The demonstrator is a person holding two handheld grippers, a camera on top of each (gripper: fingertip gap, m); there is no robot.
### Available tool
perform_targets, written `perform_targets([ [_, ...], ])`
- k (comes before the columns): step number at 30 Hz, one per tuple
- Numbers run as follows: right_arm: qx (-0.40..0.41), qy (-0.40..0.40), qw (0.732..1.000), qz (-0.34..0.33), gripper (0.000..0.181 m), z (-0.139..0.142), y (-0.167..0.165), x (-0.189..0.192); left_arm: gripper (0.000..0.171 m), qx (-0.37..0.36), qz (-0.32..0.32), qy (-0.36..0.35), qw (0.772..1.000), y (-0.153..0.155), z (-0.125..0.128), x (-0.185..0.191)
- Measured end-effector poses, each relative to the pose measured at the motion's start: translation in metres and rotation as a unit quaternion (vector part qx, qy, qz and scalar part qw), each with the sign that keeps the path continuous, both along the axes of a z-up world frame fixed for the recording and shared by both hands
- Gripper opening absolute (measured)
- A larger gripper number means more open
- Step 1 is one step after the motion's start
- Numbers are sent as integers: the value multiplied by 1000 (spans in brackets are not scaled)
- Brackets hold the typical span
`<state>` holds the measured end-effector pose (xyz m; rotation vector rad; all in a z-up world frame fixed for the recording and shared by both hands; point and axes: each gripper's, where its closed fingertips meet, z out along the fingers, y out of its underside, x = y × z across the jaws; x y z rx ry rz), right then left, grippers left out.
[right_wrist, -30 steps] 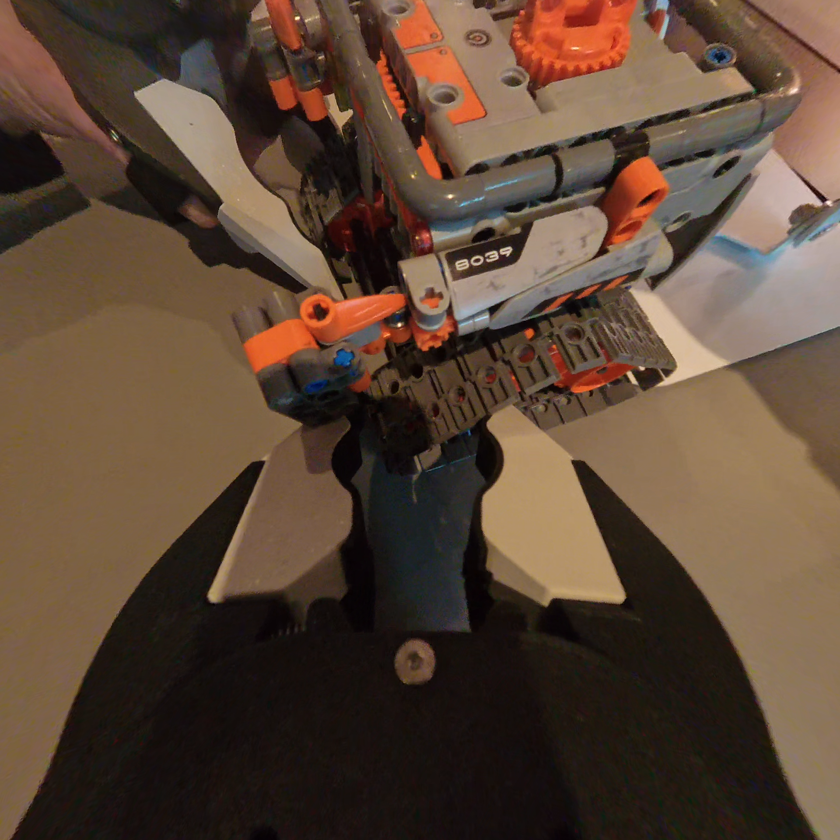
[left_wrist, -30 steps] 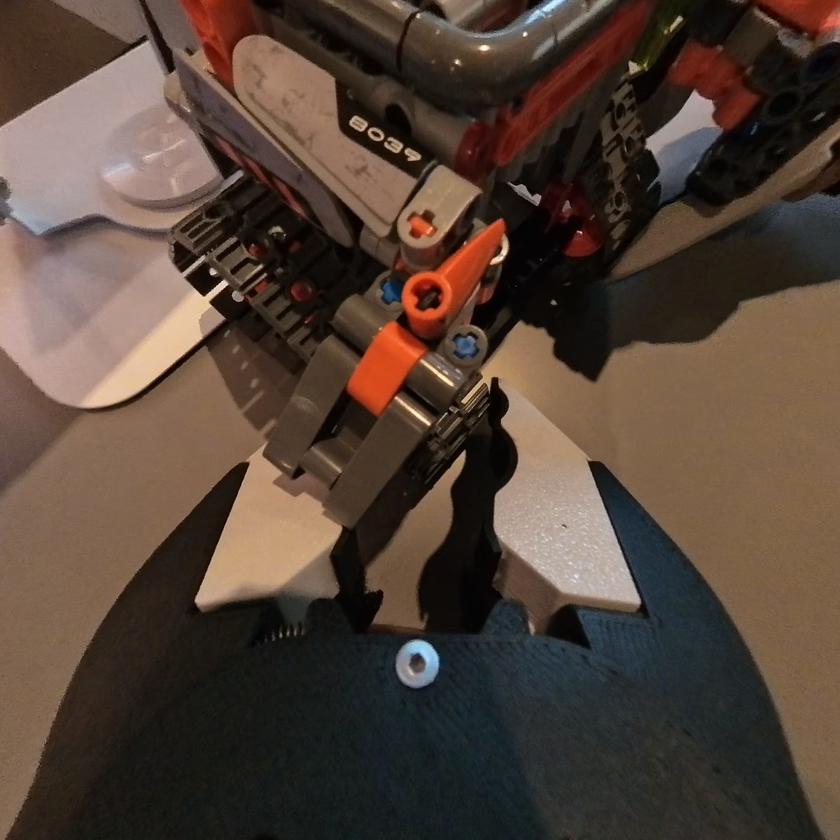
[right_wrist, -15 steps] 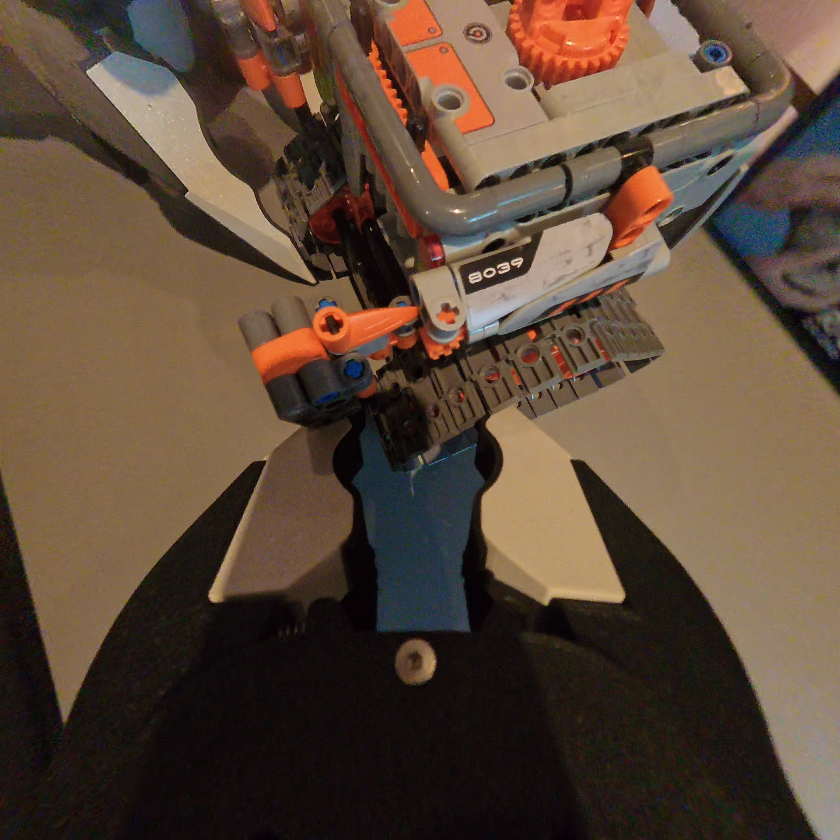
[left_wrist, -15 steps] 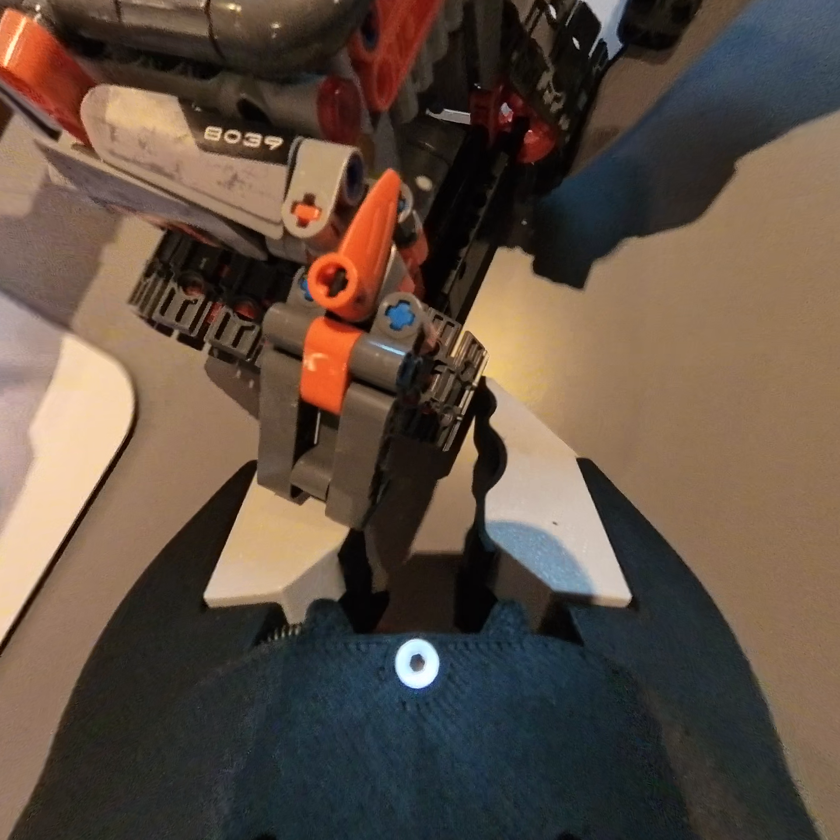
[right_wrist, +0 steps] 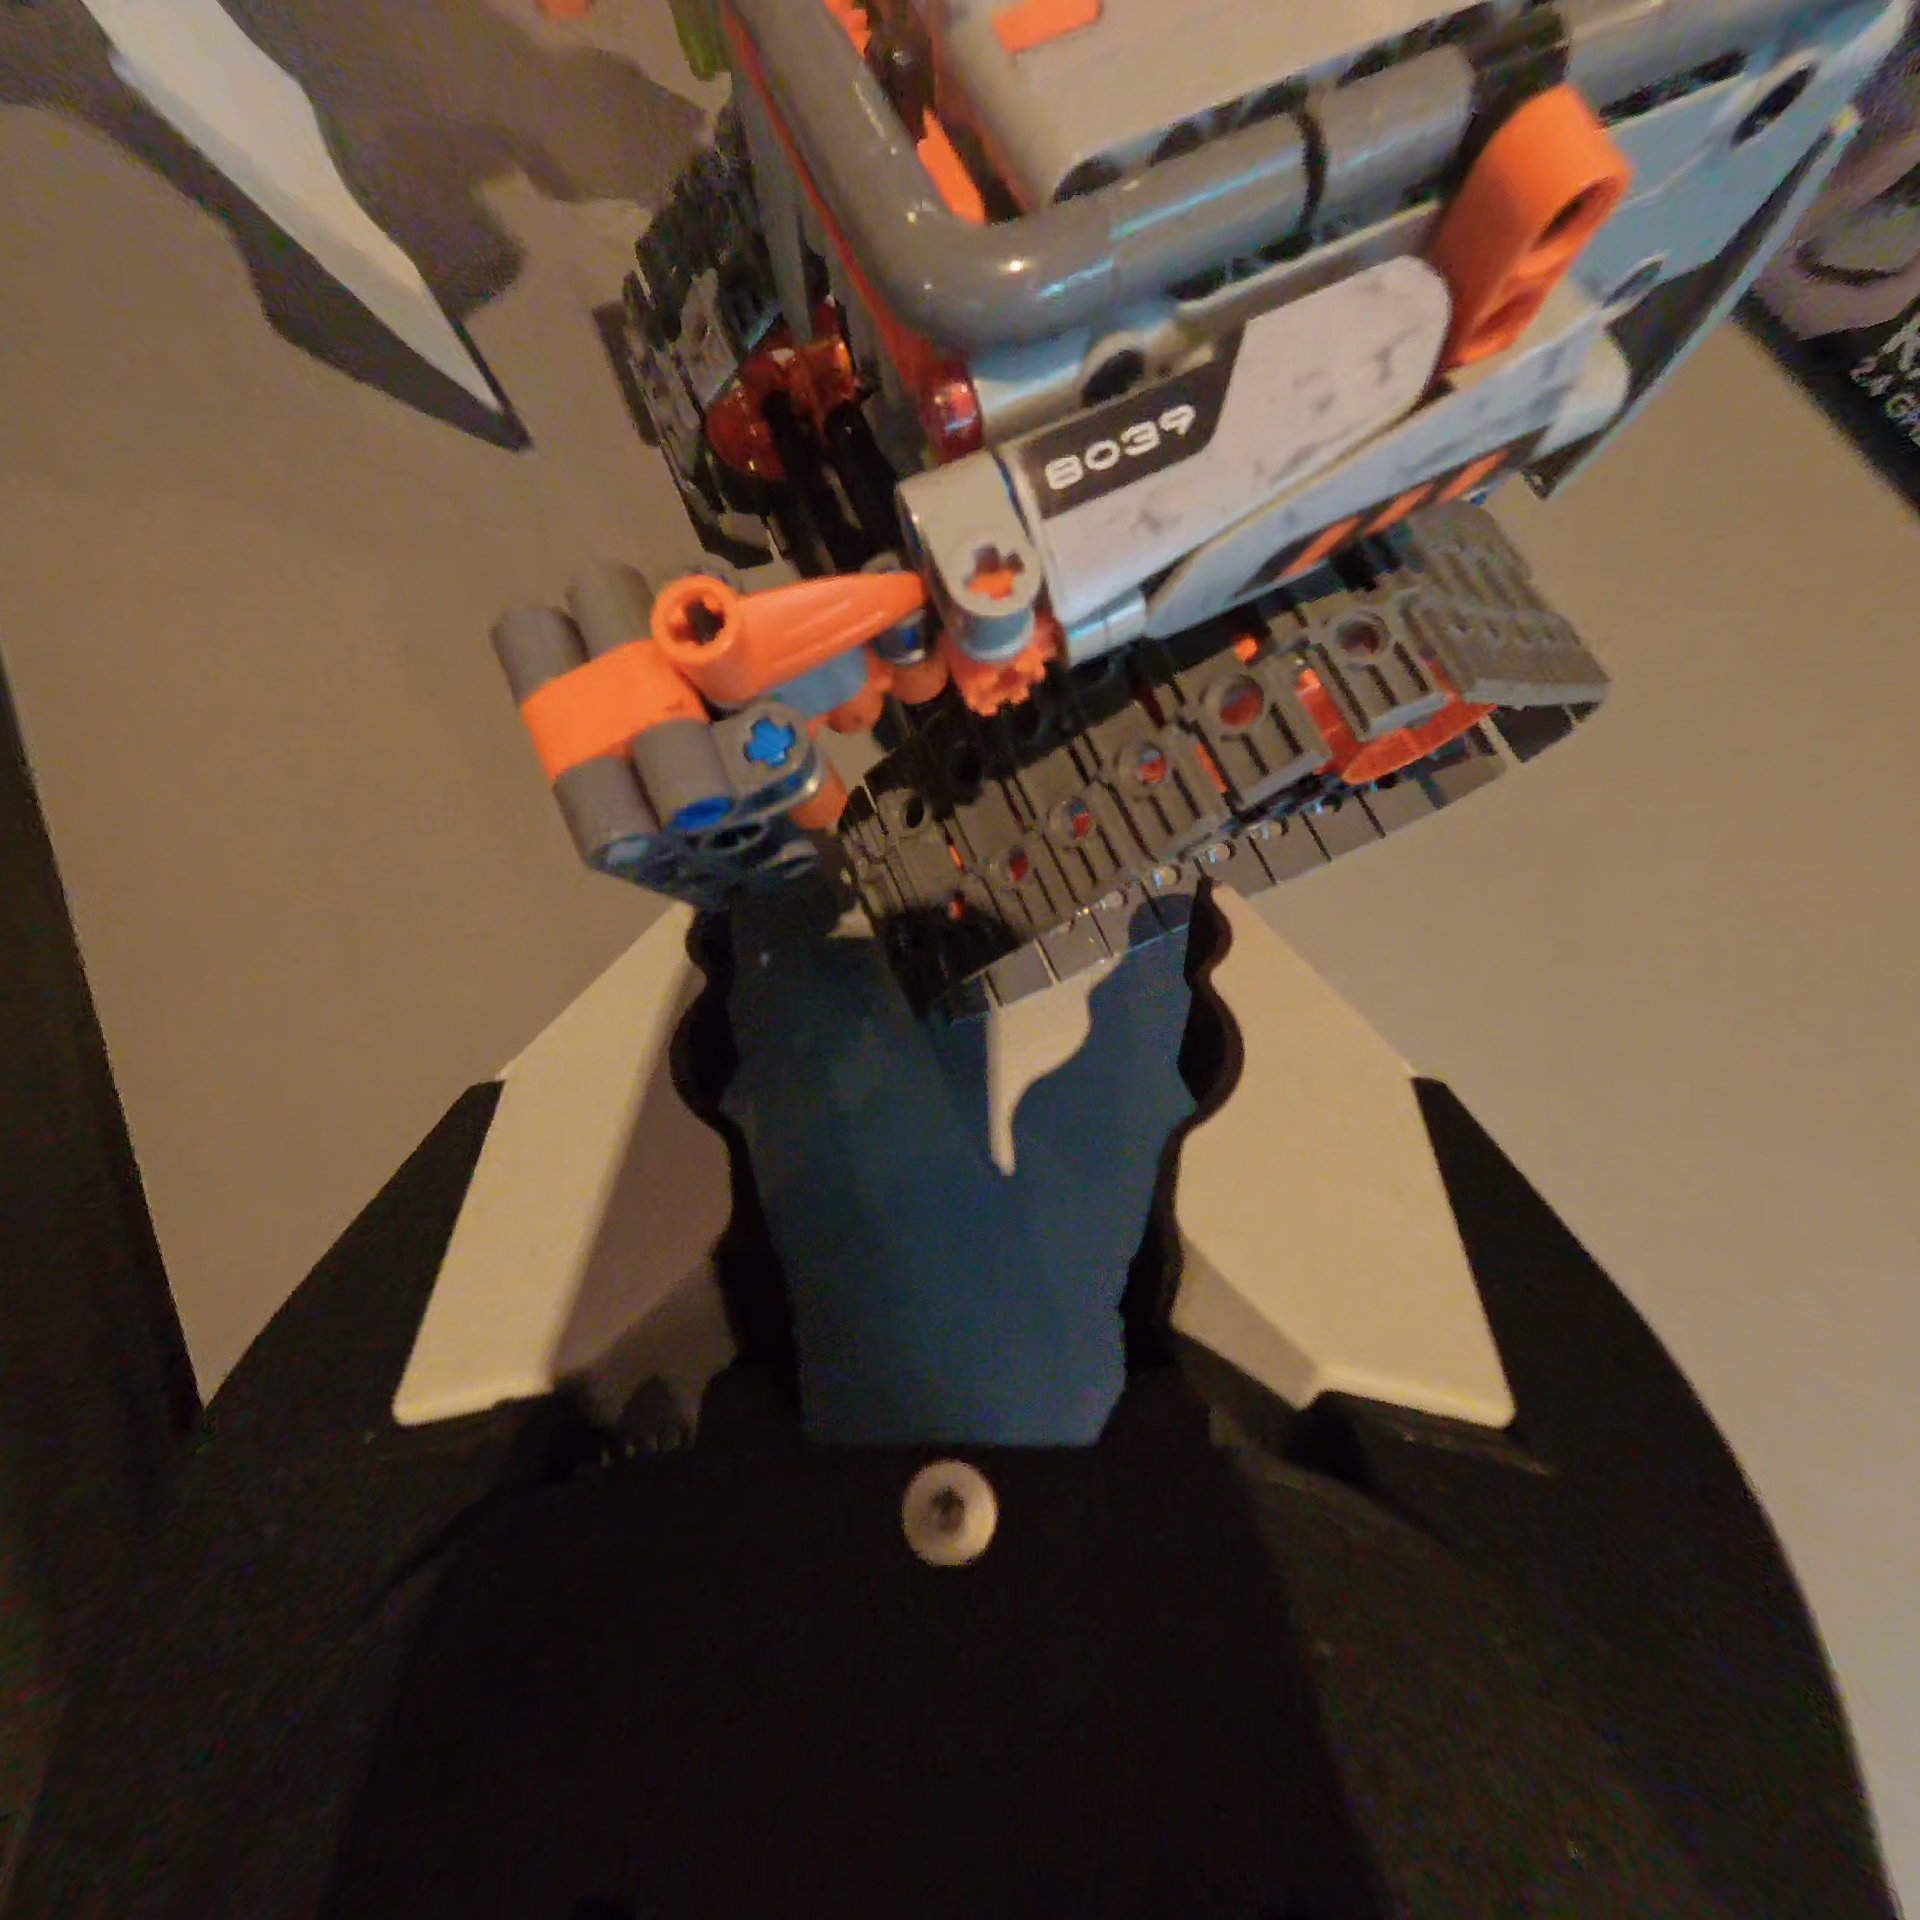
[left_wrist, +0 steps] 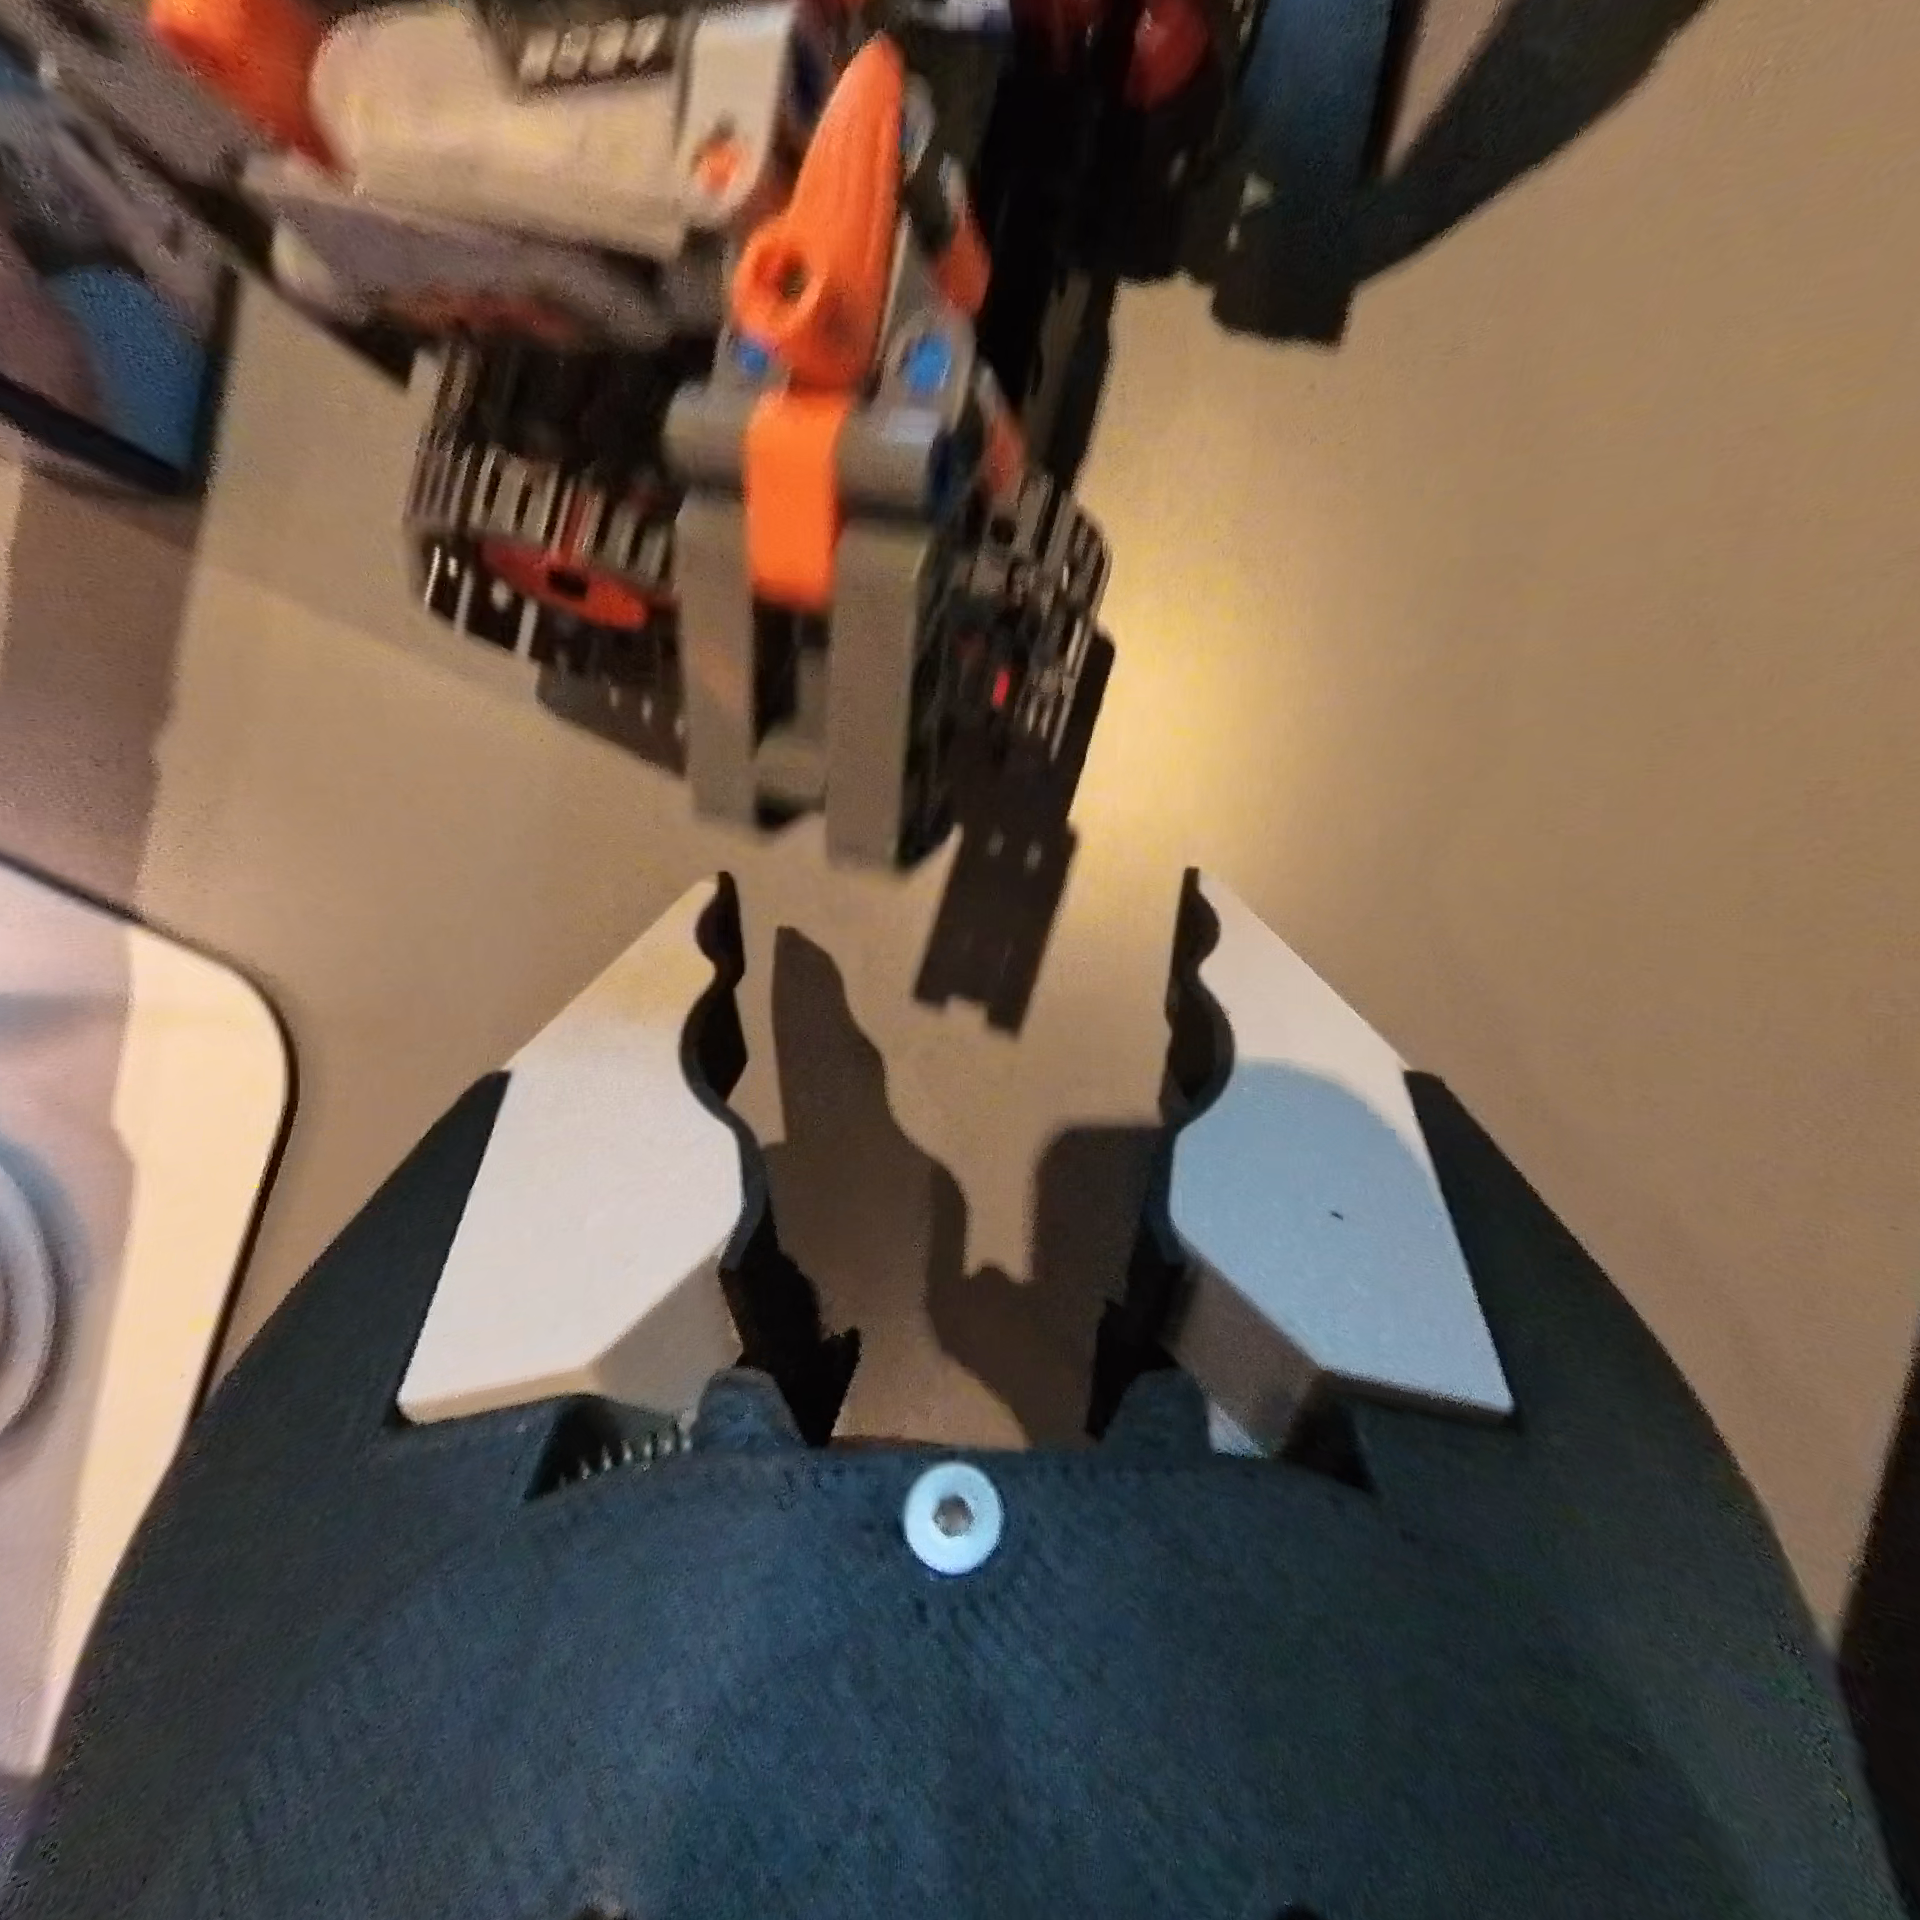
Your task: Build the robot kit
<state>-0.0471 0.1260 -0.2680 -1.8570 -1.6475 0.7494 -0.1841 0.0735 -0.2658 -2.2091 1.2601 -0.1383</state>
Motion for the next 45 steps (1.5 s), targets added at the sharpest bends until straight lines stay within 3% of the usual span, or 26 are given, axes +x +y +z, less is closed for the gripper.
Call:
perform_targets([
  [4,-1,31,999,-16,90,13,9,10,81,-18,-5,47,999,-17,20,-64],
  [7,-7,55,998,-26,86,18,14,14,83,39,75,74,994,3,55,-153],
  [12,14,69,997,-26,79,17,21,13,80,97,258,129,952,13,102,-347],
  [16,0,81,997,-6,72,12,17,11,70,95,311,168,930,20,94,-447],
  [20,-1,90,996,-2,66,12,16,12,66,79,315,162,932,39,65,-500],
  [25,-26,97,995,-7,64,13,18,12,52,35,276,167,946,60,20,-533],
  [29,-33,99,994,-10,63,14,18,12,46,-13,249,175,952,65,-2,-544],
  [34,-34,98,995,-7,60,13,17,13,39,-33,243,173,954,65,-5,-539],
  [39,-28,88,996,9,55,11,11,12,35,-45,245,173,953,44,-5,-514],
  [45,-20,59,998,11,52,2,8,9,32,-82,273,167,944,-14,-6,-473],
])
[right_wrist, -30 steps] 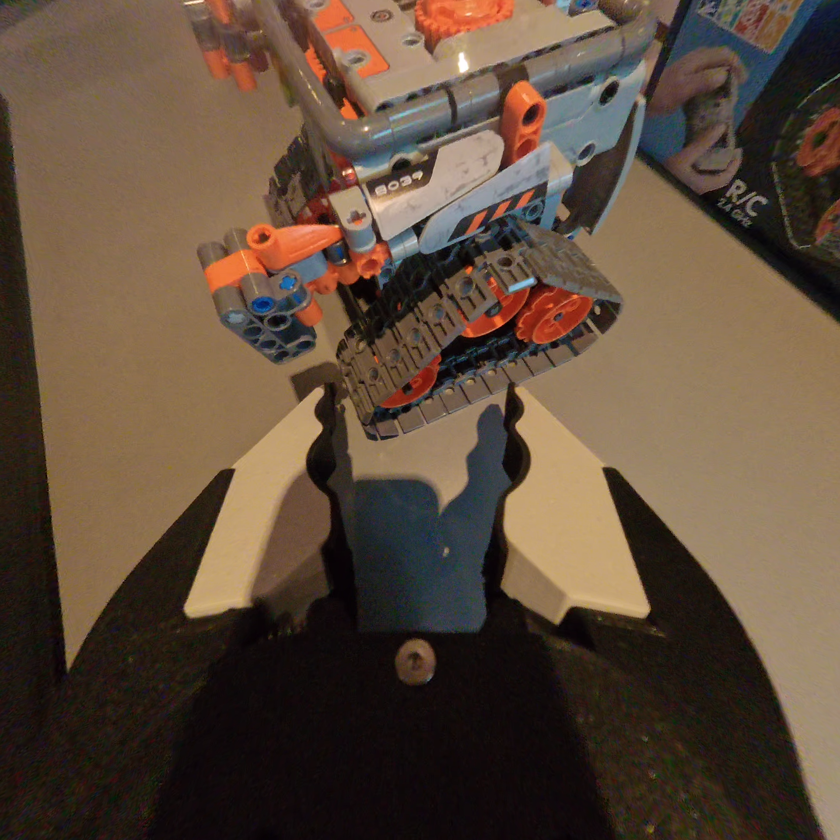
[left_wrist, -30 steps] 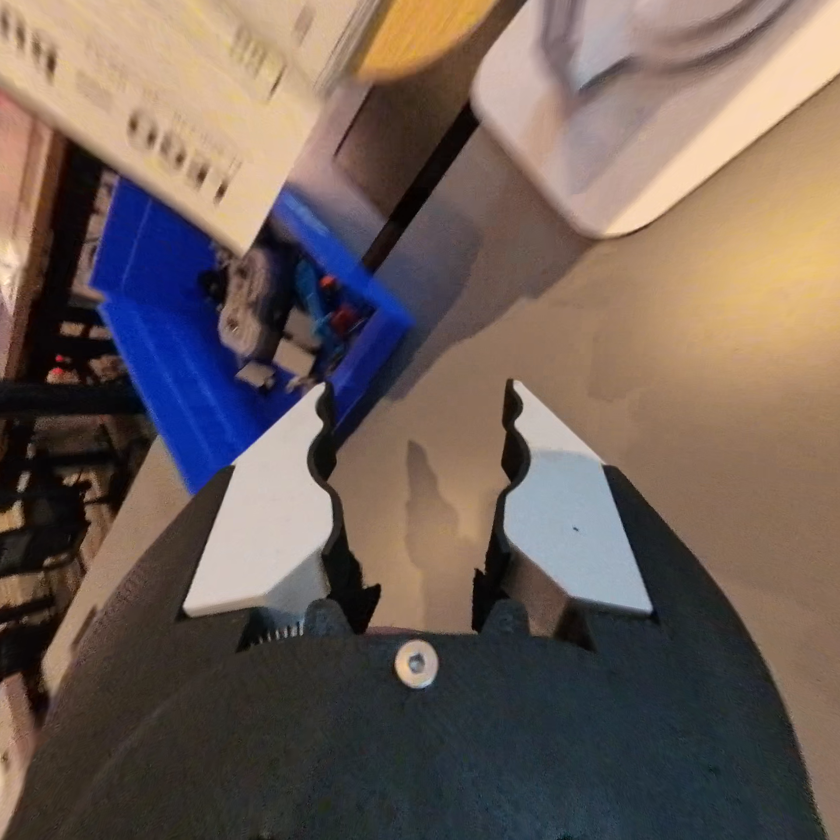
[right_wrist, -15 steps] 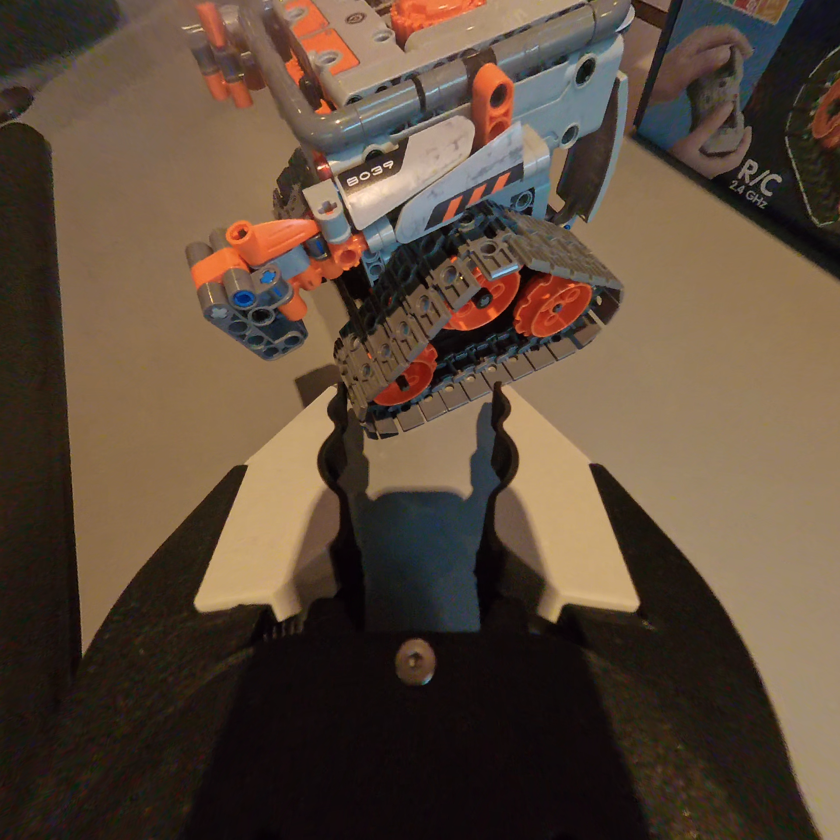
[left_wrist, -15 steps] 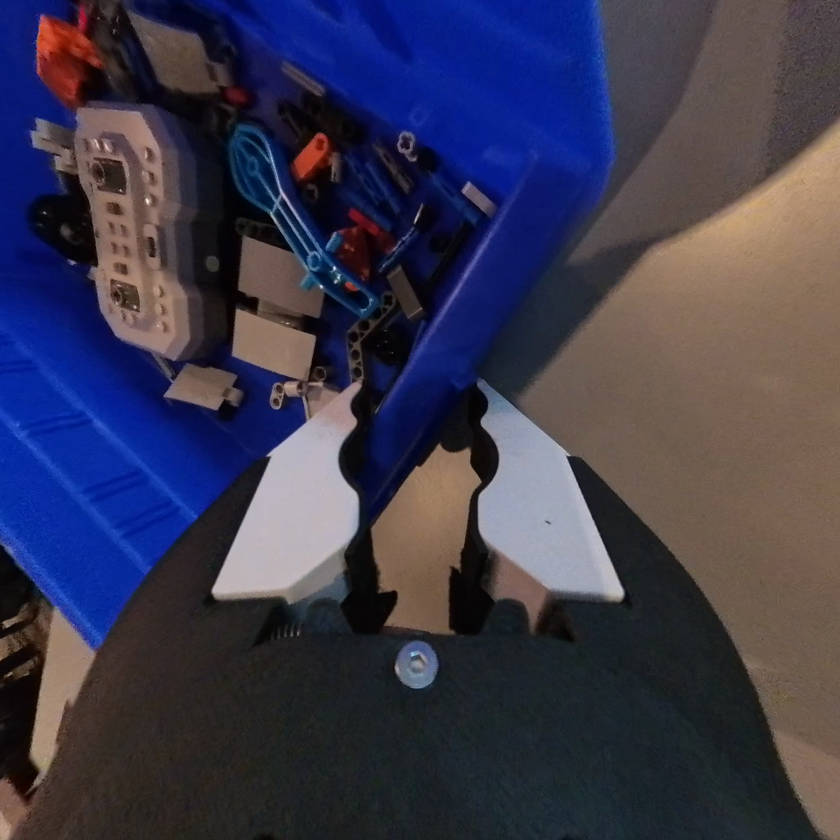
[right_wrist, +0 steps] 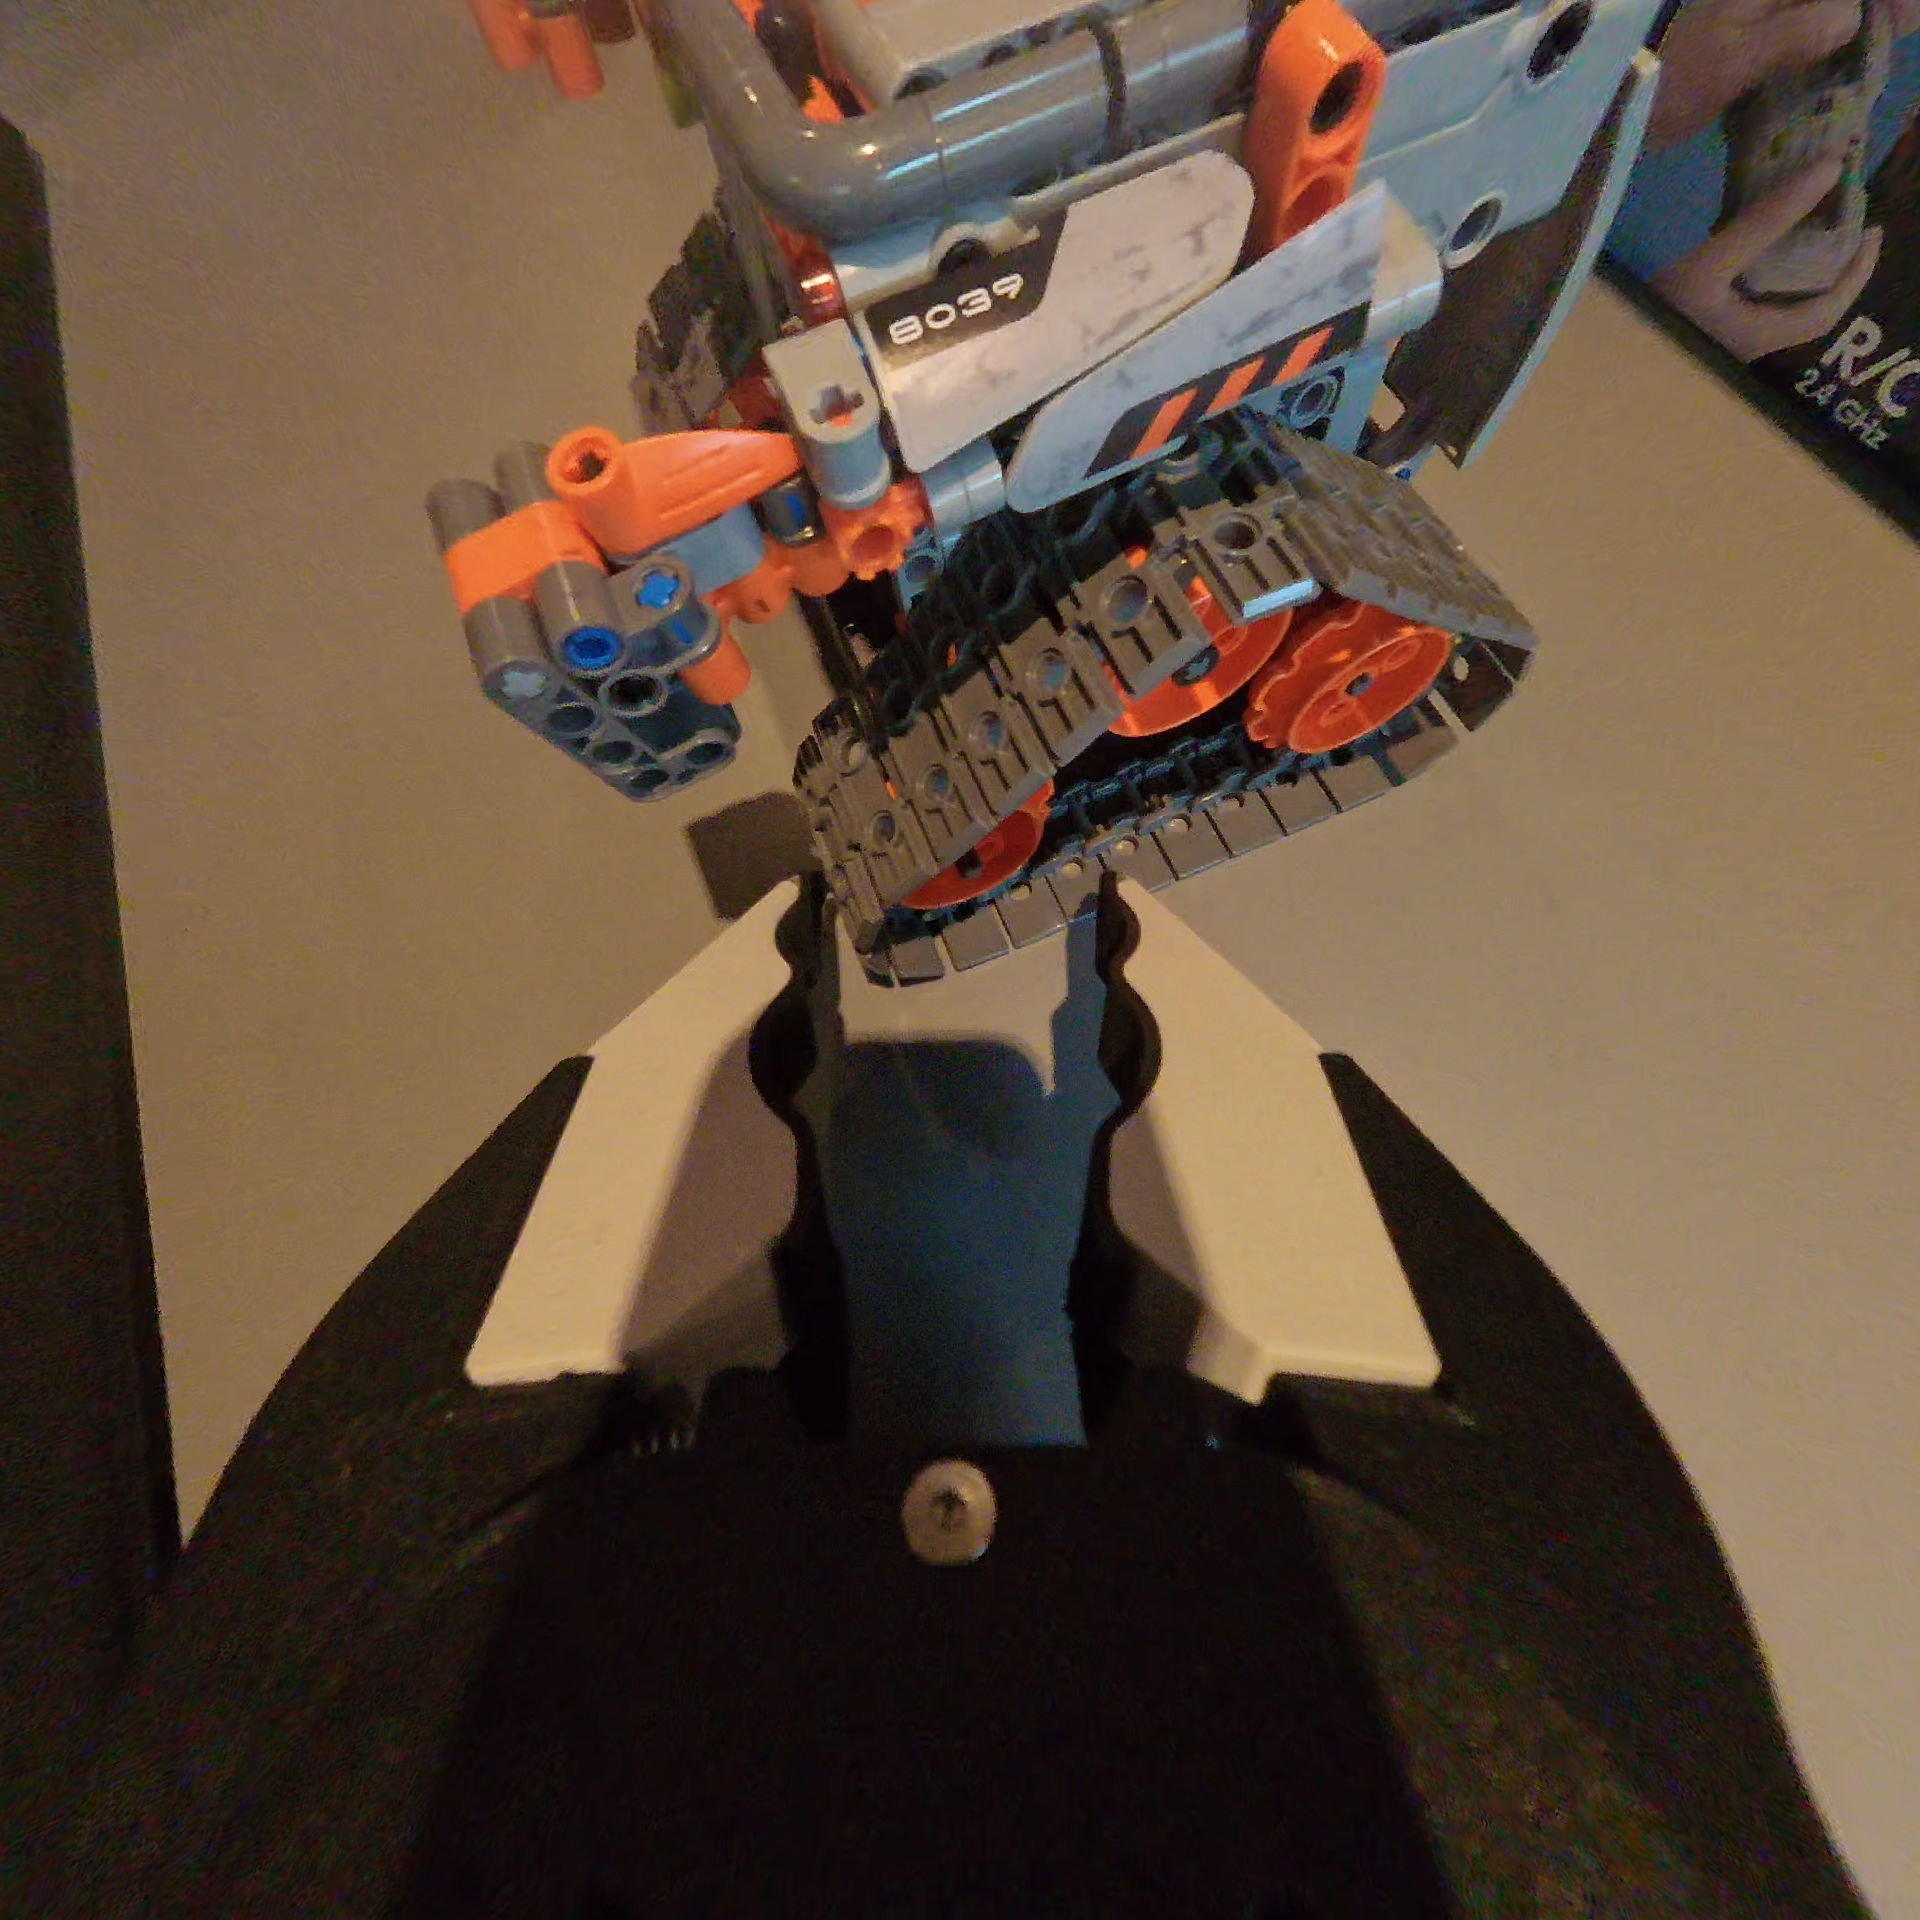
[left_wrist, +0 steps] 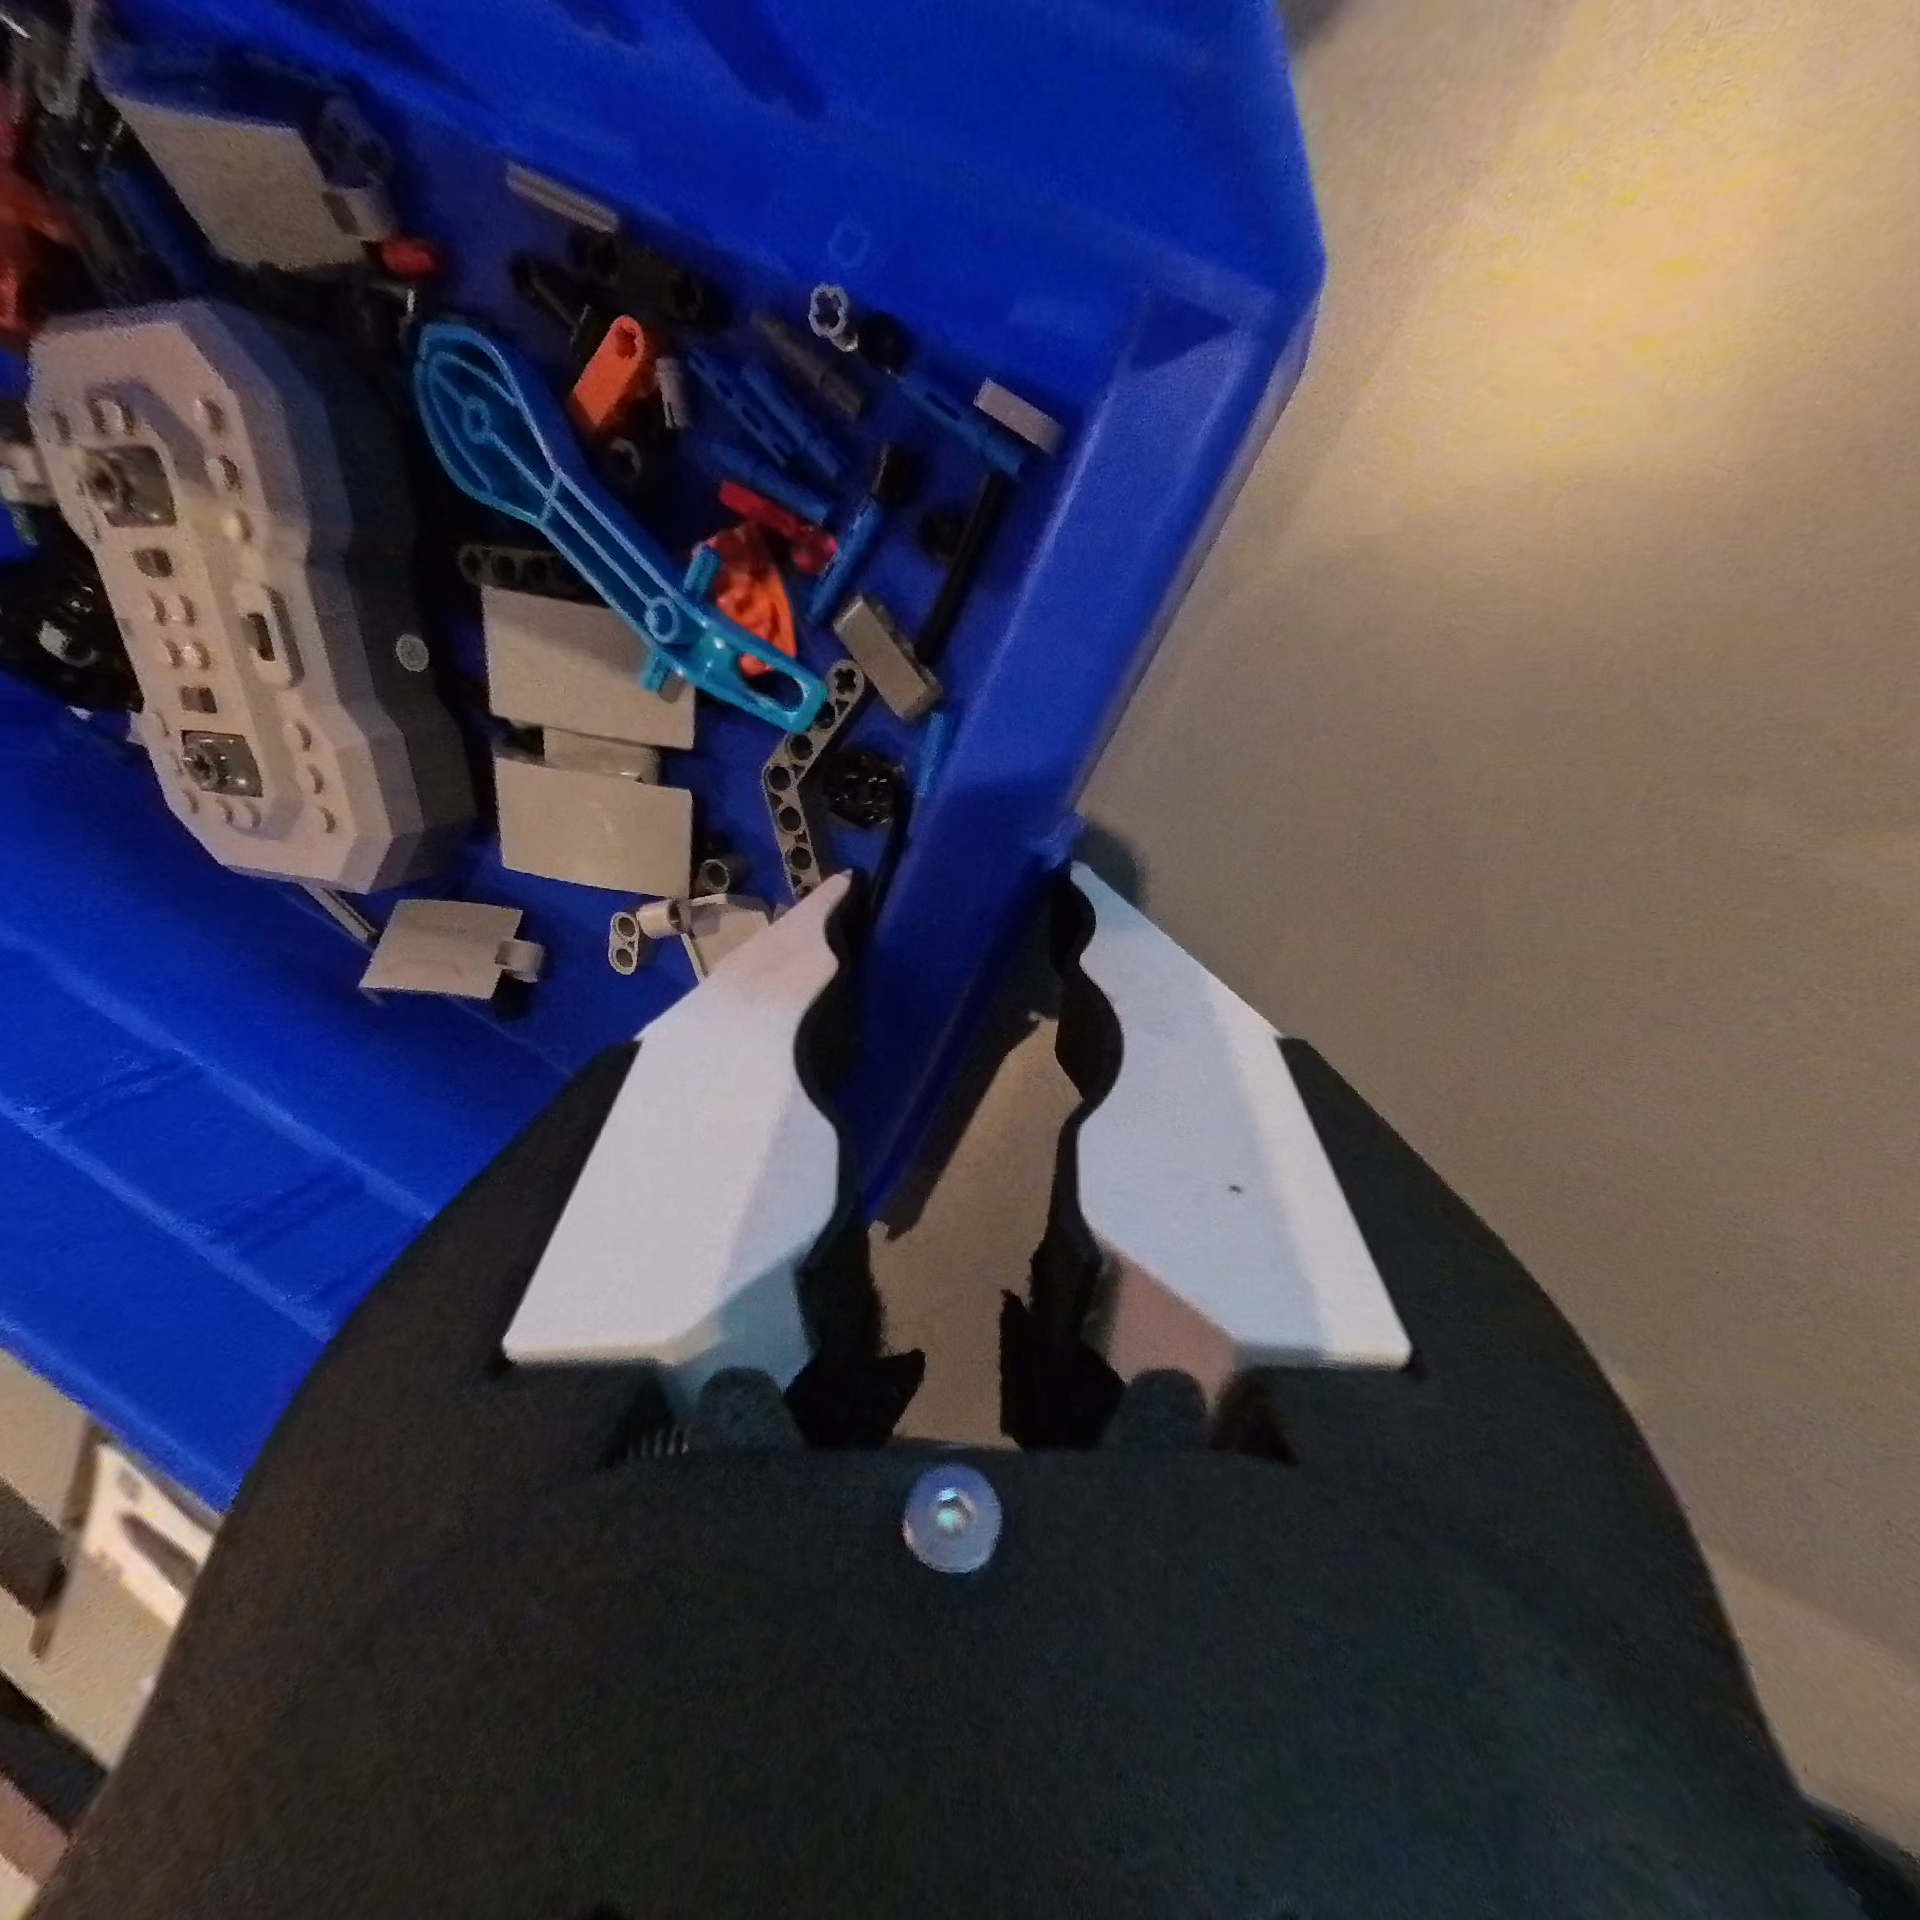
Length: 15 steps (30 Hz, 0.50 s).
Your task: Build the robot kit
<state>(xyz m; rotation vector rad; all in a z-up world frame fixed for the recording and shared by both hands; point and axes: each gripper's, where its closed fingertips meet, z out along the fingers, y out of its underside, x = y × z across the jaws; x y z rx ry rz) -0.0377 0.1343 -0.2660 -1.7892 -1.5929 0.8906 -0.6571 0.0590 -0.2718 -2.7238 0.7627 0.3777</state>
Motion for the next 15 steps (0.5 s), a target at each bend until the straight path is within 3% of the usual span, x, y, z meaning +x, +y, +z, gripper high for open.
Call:
perform_targets([
  [4,-4,3,1000,-14,53,0,3,0,29,-69,18,-40,997,-50,-3,46],
  [15,-12,19,1000,-22,54,5,5,2,21,-53,-30,-41,997,-102,-6,162],
])
